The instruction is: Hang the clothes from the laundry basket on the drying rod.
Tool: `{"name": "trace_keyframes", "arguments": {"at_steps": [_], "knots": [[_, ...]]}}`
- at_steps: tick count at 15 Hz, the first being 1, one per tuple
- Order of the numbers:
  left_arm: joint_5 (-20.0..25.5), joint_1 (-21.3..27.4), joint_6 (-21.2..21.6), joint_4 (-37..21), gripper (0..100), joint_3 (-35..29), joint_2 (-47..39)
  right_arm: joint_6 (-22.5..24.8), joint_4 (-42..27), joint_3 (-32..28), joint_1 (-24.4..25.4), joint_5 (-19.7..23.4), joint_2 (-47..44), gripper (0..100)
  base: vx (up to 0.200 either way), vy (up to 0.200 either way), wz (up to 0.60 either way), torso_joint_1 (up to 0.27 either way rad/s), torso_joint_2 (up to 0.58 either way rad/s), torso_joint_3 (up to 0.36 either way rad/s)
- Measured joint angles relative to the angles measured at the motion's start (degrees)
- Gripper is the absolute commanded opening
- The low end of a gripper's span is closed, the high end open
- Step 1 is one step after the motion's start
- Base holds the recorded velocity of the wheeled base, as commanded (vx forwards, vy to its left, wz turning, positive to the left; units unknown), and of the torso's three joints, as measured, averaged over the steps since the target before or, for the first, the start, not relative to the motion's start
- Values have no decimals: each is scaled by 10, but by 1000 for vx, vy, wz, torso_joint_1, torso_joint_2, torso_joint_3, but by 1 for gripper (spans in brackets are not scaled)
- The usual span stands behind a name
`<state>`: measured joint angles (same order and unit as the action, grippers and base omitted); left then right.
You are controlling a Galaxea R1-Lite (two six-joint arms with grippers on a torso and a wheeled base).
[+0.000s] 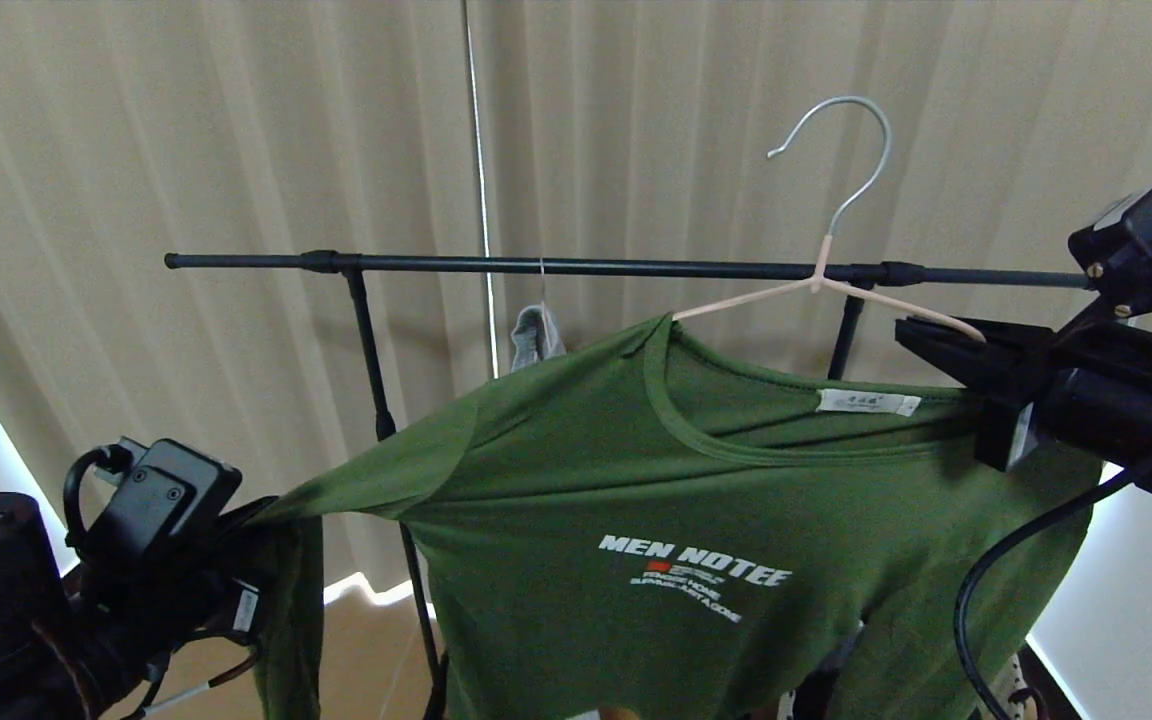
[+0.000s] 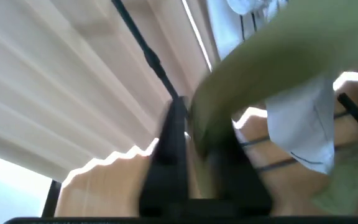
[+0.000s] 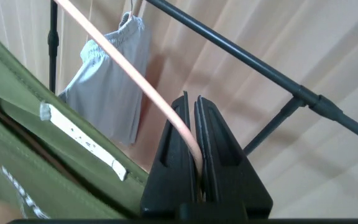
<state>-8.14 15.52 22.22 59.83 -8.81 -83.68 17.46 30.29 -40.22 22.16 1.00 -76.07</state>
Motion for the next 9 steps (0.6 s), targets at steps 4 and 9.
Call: {"name": "trace_keyframes", "arguments": {"at_steps": [4, 9], "knots": [[9, 9, -6, 0, 100, 3, 35, 1, -2, -1, -1, -3, 0, 0, 0, 0, 0, 0, 0, 0], [53, 15, -50, -2, 100, -1, 109, 3, -12, -1, -10, -50, -5, 0, 0, 0, 0, 0, 0, 0]]}}
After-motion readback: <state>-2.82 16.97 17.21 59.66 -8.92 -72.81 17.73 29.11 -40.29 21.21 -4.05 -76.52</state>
